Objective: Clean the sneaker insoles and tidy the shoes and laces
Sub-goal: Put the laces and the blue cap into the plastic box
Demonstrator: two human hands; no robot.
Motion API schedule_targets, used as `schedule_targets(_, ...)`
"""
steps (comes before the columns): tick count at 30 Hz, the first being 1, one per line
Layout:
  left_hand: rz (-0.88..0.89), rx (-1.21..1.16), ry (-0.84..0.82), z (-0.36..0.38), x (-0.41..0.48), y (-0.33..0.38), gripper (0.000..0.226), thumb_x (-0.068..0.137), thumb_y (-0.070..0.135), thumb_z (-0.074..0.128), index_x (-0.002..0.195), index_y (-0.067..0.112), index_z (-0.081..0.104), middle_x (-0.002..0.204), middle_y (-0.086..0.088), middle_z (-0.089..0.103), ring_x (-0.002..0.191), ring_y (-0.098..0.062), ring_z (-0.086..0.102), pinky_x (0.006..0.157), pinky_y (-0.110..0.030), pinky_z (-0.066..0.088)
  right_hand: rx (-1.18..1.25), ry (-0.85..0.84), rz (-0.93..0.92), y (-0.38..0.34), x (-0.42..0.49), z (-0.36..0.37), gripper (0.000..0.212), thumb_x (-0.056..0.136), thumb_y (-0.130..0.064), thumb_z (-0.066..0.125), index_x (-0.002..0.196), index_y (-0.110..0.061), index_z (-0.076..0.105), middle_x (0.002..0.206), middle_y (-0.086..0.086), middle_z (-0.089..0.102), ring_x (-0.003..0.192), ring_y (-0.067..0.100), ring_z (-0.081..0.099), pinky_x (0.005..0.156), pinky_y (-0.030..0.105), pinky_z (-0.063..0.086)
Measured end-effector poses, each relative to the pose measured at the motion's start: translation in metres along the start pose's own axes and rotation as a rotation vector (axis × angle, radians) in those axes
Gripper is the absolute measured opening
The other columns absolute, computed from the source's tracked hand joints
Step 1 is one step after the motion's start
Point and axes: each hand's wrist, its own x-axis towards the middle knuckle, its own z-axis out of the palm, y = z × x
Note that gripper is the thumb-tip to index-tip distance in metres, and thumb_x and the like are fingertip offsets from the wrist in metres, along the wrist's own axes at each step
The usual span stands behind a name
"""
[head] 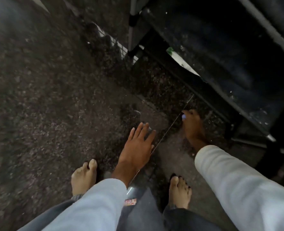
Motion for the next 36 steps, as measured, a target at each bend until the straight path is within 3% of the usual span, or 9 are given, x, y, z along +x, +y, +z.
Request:
schedule_targets(4, -0.009, -0.047, 0.057, -0.014, -0.003, -0.003, 0.056, 0.107, 0.023, 0.041, 0.159, 0.02, 0.022, 0.17, -0.014, 0.011, 0.158, -0.032, 0.003, 0.128, -0.043, 0.004, 0.079, -0.028, 0.033, -0.012, -0.014, -0.011, 0.018, 0.091, -0.013, 0.064, 0.106, -0.005, 0.07, 0.107, 0.021, 0.067, 0.099, 0.035, 0.065, 0.089, 0.043, 0.054)
schedule_targets(7, -0.053, -0.267, 0.135, -0.039, -0.024, 0.01, 0.052, 0.103, 0.017, 0.05, 0.154, 0.019, 0.038, 0.164, -0.012, 0.029, 0.154, -0.03, 0.024, 0.125, -0.042, 0.028, 0.261, -0.085, -0.007, -0.032, -0.049, -0.037, 0.021, 0.086, -0.009, 0.07, 0.106, -0.006, 0.073, 0.105, 0.019, 0.069, 0.096, 0.031, 0.066, 0.087, 0.035, 0.053)
schedule_targets(12, -0.33, -0.79, 0.254, -0.105, -0.078, 0.049, 0.031, 0.097, 0.004, 0.057, 0.125, 0.013, 0.067, 0.121, -0.009, 0.072, 0.114, -0.025, 0.068, 0.104, -0.035, 0.051, 0.487, -0.127, -0.087, -0.069, -0.131, -0.127, 0.022, 0.084, -0.013, 0.074, 0.106, -0.009, 0.073, 0.102, 0.01, 0.07, 0.093, 0.022, 0.067, 0.082, 0.008, 0.04)
schedule_targets(16, -0.476, -0.932, 0.217, -0.15, -0.118, 0.09, 0.028, 0.099, 0.014, 0.059, 0.124, 0.022, 0.069, 0.106, -0.004, 0.077, 0.105, -0.025, 0.071, 0.102, -0.043, 0.054, 0.681, -0.085, -0.051, -0.089, -0.201, -0.215, 0.018, 0.087, -0.017, 0.072, 0.104, -0.012, 0.068, 0.097, -0.007, 0.068, 0.083, -0.003, 0.062, 0.077, 0.001, 0.042)
schedule_targets(19, -0.445, -1.065, 0.127, -0.181, -0.151, 0.135, 0.026, 0.099, 0.014, 0.061, 0.122, 0.02, 0.07, 0.1, -0.002, 0.076, 0.099, -0.023, 0.074, 0.096, -0.047, 0.058, 0.756, 0.021, -0.065, -0.093, -0.248, -0.272, 0.018, 0.083, -0.019, 0.076, 0.099, -0.019, 0.068, 0.094, -0.011, 0.068, 0.086, 0.002, 0.063, 0.078, 0.01, 0.047)
schedule_targets(22, -0.358, -1.106, 0.059, -0.213, -0.187, 0.193, 0.022, 0.099, 0.01, 0.06, 0.108, 0.023, 0.075, 0.1, -0.001, 0.079, 0.097, -0.018, 0.076, 0.089, -0.037, 0.062, 0.829, 0.098, -0.011, -0.082, -0.292, -0.32, 0.021, 0.082, -0.017, 0.076, 0.099, -0.027, 0.069, 0.095, -0.015, 0.066, 0.089, 0.003, 0.064, 0.078, 0.017, 0.051)
schedule_targets(28, -0.325, -1.178, -0.038, -0.249, -0.24, 0.296, 0.022, 0.101, 0.006, 0.057, 0.101, 0.014, 0.077, 0.097, -0.005, 0.081, 0.09, -0.016, 0.078, 0.082, -0.032, 0.063, 0.884, 0.188, 0.122, -0.037, -0.364, -0.393, 0.021, 0.086, -0.021, 0.071, 0.107, -0.025, 0.07, 0.102, -0.014, 0.062, 0.095, -0.001, 0.06, 0.081, 0.006, 0.045)
schedule_targets(33, -0.199, -1.203, -0.121, -0.262, -0.257, 0.392, 0.019, 0.1, 0.004, 0.057, 0.105, 0.008, 0.075, 0.095, -0.006, 0.081, 0.092, -0.02, 0.078, 0.085, -0.035, 0.06, 0.97, 0.416, 0.252, 0.022, -0.411, -0.446, 0.023, 0.084, -0.013, 0.074, 0.102, -0.028, 0.071, 0.098, -0.018, 0.068, 0.093, 0.001, 0.065, 0.079, 0.009, 0.048)
schedule_targets(36, -0.124, -1.201, -0.18, -0.258, -0.256, 0.453, 0.019, 0.1, 0.006, 0.058, 0.111, 0.012, 0.072, 0.097, -0.006, 0.081, 0.091, -0.017, 0.078, 0.081, -0.027, 0.064, 0.924, 0.544, 0.332, 0.069, -0.433, -0.472, 0.022, 0.084, -0.014, 0.075, 0.103, -0.024, 0.073, 0.101, -0.017, 0.068, 0.096, -0.001, 0.065, 0.083, 0.01, 0.048)
